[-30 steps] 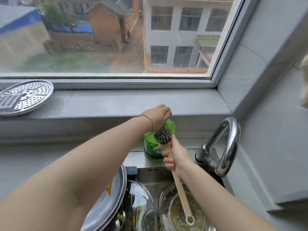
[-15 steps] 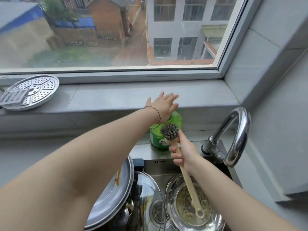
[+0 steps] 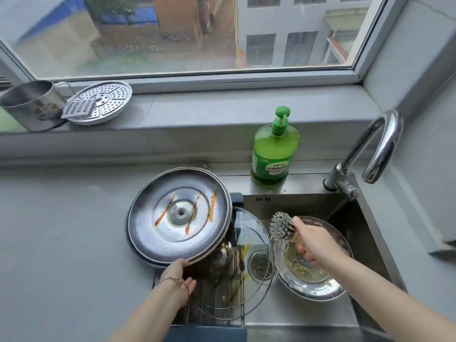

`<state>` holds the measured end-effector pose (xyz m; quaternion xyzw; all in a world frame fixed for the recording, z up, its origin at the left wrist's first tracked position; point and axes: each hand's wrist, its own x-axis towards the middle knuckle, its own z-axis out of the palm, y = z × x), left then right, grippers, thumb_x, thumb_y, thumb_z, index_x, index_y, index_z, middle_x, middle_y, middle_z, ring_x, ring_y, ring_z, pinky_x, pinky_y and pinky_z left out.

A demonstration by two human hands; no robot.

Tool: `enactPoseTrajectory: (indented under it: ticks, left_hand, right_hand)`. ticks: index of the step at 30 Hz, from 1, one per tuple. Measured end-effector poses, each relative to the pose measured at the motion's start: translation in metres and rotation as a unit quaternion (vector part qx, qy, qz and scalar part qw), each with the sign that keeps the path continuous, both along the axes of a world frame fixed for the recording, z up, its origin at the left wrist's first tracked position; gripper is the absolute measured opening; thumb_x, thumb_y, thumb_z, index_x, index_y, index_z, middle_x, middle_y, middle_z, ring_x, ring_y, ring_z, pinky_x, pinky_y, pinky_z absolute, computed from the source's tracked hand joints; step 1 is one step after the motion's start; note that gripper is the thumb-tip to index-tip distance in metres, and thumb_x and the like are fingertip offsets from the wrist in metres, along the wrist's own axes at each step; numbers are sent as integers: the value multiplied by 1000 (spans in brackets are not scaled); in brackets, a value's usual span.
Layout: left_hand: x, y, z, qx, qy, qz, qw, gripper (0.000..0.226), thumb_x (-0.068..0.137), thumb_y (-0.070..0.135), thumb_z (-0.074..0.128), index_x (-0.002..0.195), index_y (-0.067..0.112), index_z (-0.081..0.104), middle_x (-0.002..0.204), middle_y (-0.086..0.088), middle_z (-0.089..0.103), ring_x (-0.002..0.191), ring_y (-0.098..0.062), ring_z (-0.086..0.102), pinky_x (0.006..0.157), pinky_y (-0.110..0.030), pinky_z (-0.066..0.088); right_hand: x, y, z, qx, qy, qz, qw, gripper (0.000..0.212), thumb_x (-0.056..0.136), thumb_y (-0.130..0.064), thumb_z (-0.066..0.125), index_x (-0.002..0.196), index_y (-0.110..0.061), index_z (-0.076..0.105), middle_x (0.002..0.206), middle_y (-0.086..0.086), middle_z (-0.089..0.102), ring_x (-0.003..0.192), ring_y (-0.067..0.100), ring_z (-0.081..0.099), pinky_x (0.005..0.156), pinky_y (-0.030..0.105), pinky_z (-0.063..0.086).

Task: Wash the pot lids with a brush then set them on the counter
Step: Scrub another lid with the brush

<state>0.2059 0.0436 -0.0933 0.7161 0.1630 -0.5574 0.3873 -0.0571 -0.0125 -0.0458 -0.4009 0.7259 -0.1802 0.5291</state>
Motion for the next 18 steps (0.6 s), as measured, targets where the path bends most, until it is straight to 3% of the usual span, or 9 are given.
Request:
enactPoseTrajectory:
  ticks: [2, 4, 7, 8, 10, 12, 14, 18]
  left_hand:
    - [16, 1, -2, -51, 9, 64, 997, 26, 94, 8, 48, 119, 2, 50, 142, -16, 40, 130, -27, 42, 105, -36, 36]
    - [28, -3, -7, -98, 44, 120, 987, 9, 95, 7, 47, 101, 4, 52, 139, -14, 46, 127, -24, 46, 104, -35, 37]
    - [34, -7, -11, -162, 76, 181, 967, 21, 94, 1, 46, 114, 0, 53, 133, -12, 51, 124, -26, 49, 102, -36, 40]
    - [34, -8, -12, -176, 82, 182, 964, 20, 94, -3, 44, 110, -1, 55, 125, -12, 55, 118, -28, 53, 97, -34, 45]
    - [37, -7, -13, -202, 90, 163, 962, 18, 91, -11, 40, 90, -1, 55, 95, -8, 66, 83, -28, 67, 65, -28, 58]
    - [41, -5, -14, -212, 104, 139, 962, 23, 89, -14, 36, 86, 0, 54, 63, -8, 69, 54, -25, 67, 45, -30, 55]
    - [45, -1, -14, -221, 117, 110, 962, 25, 88, -14, 33, 85, 0, 53, 56, -12, 67, 55, -27, 67, 47, -34, 56]
    - [54, 5, -11, -233, 90, 102, 963, 24, 87, -14, 35, 89, 1, 54, 66, -13, 68, 68, -29, 64, 44, -33, 55]
  right_hand:
    - [3, 7, -3, 4, 13, 0, 1000, 45, 92, -51, 42, 87, -10, 61, 56, 2, 49, 36, 11, 33, 39, 16, 22]
    - [8, 12, -4, 5, 16, -2, 1000, 43, 92, -50, 43, 83, -11, 58, 57, 3, 50, 38, 12, 32, 40, 16, 21]
    - [16, 17, 0, 7, 16, -6, 1000, 40, 93, -48, 44, 80, -11, 54, 55, 2, 48, 37, 12, 30, 41, 17, 20]
    - [17, 18, 2, 9, 11, -9, 1000, 39, 93, -47, 44, 79, -12, 54, 55, 2, 47, 37, 12, 30, 40, 16, 20]
    - [18, 22, 6, 13, -1, -18, 1000, 39, 93, -47, 44, 76, -12, 53, 51, 1, 46, 34, 11, 29, 38, 15, 19]
    - [18, 28, 9, 13, -5, -23, 1000, 39, 94, -46, 44, 77, -12, 52, 48, 0, 44, 33, 10, 28, 37, 13, 17]
    - [16, 33, 10, 9, -11, -26, 1000, 39, 94, -46, 45, 78, -11, 51, 46, -1, 44, 33, 9, 27, 36, 13, 17]
    - [6, 43, 9, -3, -11, -15, 1000, 38, 94, -44, 45, 78, -11, 51, 46, -2, 43, 33, 8, 26, 36, 14, 17]
